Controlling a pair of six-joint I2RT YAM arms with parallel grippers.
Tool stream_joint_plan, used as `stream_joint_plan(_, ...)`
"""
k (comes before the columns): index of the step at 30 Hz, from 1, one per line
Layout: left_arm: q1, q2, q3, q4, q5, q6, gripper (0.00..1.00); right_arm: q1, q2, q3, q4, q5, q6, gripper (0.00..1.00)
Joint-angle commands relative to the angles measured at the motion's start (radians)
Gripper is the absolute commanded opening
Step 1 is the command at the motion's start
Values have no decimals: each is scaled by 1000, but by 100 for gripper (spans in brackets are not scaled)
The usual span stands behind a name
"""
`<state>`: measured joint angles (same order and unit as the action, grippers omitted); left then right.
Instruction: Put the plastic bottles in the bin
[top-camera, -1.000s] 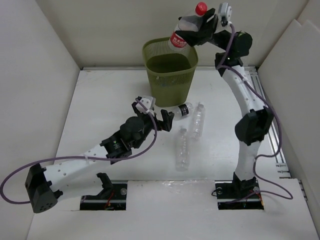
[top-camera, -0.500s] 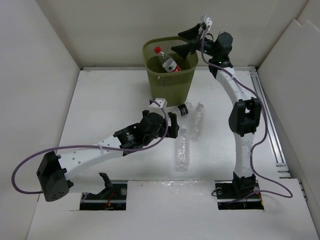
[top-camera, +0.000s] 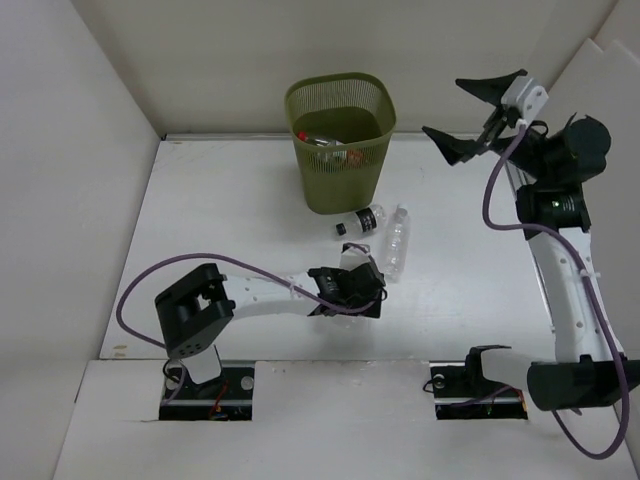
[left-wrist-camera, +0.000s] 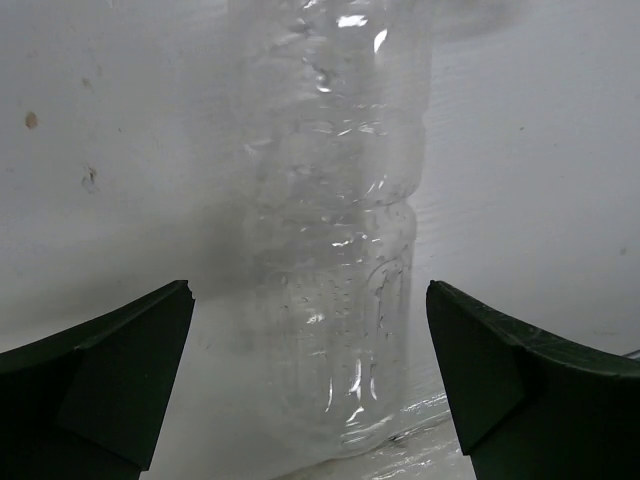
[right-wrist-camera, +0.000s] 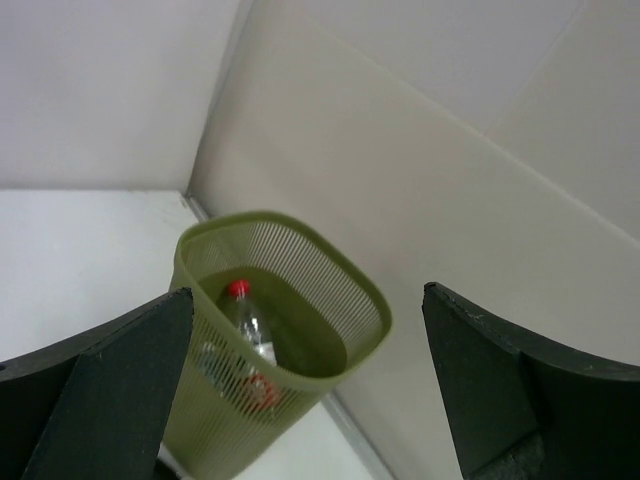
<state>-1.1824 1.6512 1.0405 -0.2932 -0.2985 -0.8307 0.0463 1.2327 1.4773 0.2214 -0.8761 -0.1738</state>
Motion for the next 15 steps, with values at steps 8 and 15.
stream_joint_plan(8,-13,87,79,22,10,-105,100,-13,-21,-150,-108,-38,-112,100)
stream_joint_plan(15,-13,176,64,41,53,-105,78,-3,-50,-192,-108,-47,-112,100)
